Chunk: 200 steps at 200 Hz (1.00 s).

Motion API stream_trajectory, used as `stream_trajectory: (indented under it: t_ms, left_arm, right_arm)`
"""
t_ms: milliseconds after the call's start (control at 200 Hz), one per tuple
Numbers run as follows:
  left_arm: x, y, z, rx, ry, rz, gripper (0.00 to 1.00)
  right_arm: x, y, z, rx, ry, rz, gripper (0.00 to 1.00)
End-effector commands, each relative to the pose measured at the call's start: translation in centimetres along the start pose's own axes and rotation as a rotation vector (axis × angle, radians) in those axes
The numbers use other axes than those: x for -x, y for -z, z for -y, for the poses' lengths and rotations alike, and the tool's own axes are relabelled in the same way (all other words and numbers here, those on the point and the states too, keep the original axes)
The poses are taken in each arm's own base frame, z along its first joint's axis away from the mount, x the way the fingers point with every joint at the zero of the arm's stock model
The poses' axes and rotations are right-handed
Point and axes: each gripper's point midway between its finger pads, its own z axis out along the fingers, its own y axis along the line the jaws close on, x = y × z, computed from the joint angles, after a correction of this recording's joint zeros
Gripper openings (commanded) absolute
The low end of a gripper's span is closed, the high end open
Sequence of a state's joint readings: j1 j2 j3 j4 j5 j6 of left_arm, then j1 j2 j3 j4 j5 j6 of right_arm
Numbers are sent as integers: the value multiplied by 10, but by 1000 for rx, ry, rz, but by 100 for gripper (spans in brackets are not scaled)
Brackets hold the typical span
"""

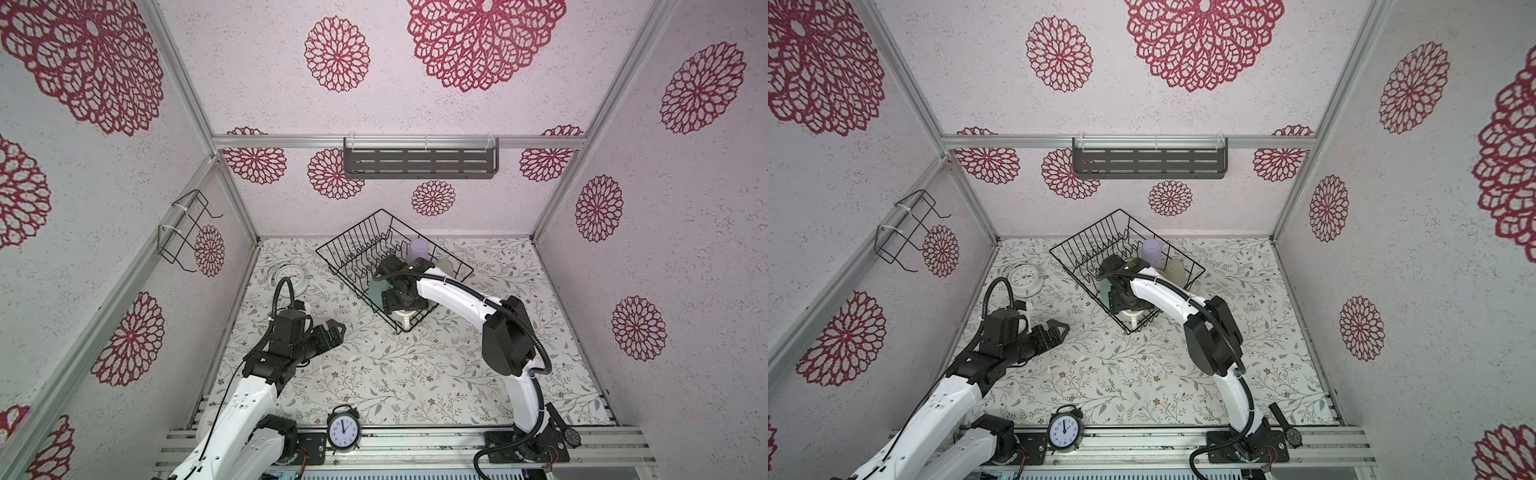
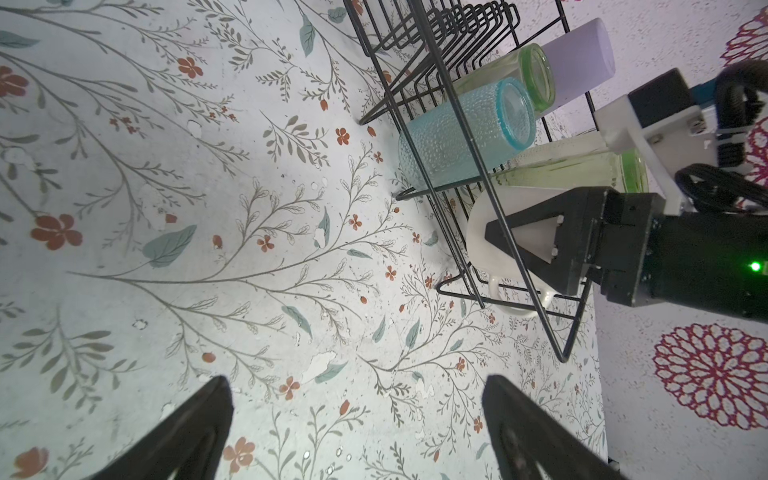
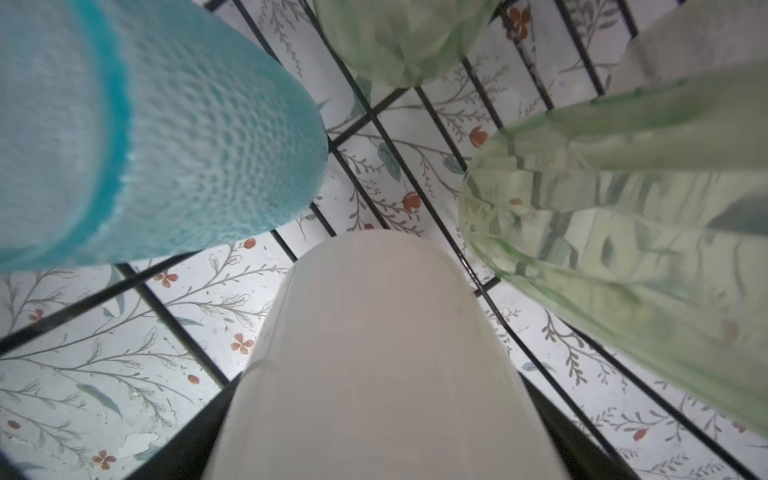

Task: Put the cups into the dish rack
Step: 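Lower the white mug upright into the rack with the right gripper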

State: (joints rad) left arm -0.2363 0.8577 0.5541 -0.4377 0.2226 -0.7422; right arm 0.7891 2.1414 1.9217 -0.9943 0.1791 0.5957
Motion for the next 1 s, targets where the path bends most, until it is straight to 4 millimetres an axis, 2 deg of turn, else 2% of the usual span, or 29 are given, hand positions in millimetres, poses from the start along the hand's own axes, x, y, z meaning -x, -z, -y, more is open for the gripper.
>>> stream_trajectory:
  t_ms: [0, 160, 340, 470, 671, 706, 996]
  left_arm:
    - [6, 1, 3, -20, -16, 27, 98]
    - [4, 1, 3, -25, -15, 23, 98]
    - [4, 3, 4, -30, -18, 23, 98]
    - [4, 3, 5, -31, -19, 24, 98]
    - [4, 4, 9, -50, -26, 18, 98]
    - [4, 4, 9, -52, -27, 17, 98]
    - [3, 4, 10, -60, -28, 14, 98]
  right_arm:
    - [8, 16, 5, -15, -34, 19, 82]
    - [4, 9, 9, -34, -36, 13, 82]
    - [4, 8, 3, -13, -17, 1, 89]
    - [6, 9, 1, 3, -16, 6, 89]
    - [0, -1, -2, 12, -6, -16, 93]
    - [-1, -2, -3, 16, -5, -19, 96]
    - [2, 4, -7, 40, -4, -3, 93]
